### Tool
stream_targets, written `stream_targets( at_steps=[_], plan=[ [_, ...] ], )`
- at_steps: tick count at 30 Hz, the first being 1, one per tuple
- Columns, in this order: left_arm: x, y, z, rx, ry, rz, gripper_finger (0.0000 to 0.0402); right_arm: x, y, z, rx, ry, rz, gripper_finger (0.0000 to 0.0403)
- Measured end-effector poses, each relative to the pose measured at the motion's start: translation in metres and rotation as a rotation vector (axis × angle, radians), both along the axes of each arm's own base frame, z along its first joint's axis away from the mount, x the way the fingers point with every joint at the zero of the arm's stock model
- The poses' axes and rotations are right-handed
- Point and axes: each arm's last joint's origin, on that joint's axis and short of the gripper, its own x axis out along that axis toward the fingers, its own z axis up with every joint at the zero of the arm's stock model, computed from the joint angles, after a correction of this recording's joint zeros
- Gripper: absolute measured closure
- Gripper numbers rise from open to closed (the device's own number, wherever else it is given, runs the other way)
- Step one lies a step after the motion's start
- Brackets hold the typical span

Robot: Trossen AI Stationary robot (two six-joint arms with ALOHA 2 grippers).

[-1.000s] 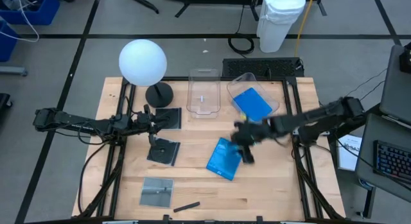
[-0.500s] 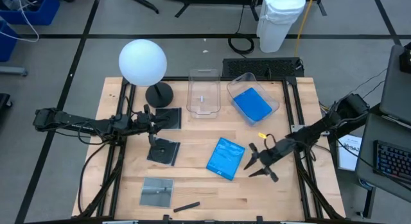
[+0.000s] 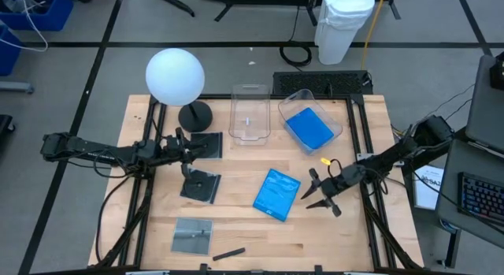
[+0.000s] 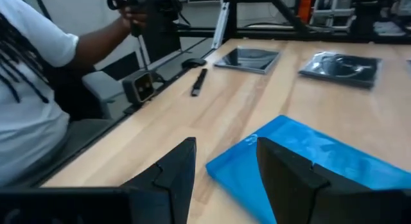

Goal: Pick & place jewel cases by type
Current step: Put the blue CD case into the right transparent bin

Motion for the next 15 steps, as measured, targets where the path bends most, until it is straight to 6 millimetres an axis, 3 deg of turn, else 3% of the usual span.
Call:
stream_targets(
  at_steps=[11, 15],
  plan=[
    [0.000, 0.000, 0.000, 0.013, 0.003, 0.001, 0.0305, 0.004, -0.010, 0.000, -0.028, -0.014, -0.192, 0.0248],
    [0.000, 0.000, 0.000, -0.072, -0.016, -0.003, 0.0305, 0.005, -0.013, 0.001, -0.033, -0.021, -0.227, 0.0248]
  ],
)
